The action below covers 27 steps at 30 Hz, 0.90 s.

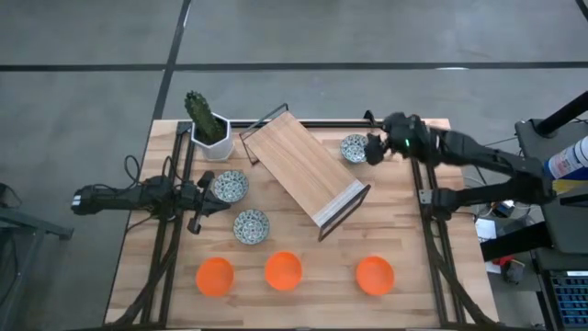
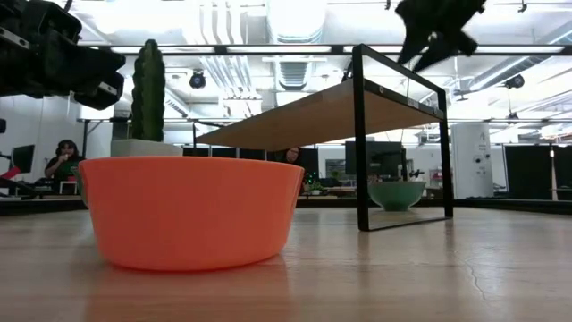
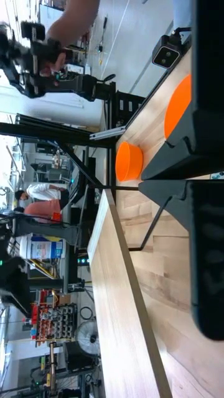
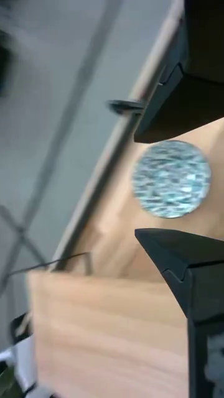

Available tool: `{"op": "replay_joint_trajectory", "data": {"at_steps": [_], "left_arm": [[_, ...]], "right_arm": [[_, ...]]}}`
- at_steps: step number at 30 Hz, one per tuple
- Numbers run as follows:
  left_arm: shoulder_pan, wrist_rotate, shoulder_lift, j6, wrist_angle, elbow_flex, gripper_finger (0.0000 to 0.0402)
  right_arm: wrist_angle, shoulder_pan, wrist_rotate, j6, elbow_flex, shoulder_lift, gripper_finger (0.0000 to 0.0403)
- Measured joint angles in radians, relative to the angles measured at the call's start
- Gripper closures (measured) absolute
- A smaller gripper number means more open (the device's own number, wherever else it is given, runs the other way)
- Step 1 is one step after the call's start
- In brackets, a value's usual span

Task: Pick & Place Mini bowls
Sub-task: Put the top right blue patterned bowl on the shelf

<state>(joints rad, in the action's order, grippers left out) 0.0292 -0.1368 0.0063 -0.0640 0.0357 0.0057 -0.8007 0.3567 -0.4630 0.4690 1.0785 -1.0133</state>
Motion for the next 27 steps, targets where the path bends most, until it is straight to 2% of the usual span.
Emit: {"op": "replay_joint_trajectory", "data": {"at_steps": [4, 9, 16, 27], "left_arm": [[0.000, 0.000, 0.000, 0.000, 0.000, 0.000, 0.0402], [0.000, 0.000, 0.000, 0.000, 0.000, 0.000, 0.0402], [0.000, 0.000, 0.000, 0.000, 0.000, 0.000, 0.0402], [0.000, 0.000, 0.000, 0.000, 0.000, 0.000, 0.0402]], "right_arm": [[-0.098, 0.220, 0.230, 0.000, 0.024, -0.074, 0.0175], [-0.105, 0.416, 0.424, -0.050, 0.026, -0.176, 0.0179], [-0.097, 0.522, 0.438, -0.083, 0.050, -0.359, 0.0181], [-0.081, 0.565, 0.437, -0.133, 0.113, -0.673, 0.0184]]}}
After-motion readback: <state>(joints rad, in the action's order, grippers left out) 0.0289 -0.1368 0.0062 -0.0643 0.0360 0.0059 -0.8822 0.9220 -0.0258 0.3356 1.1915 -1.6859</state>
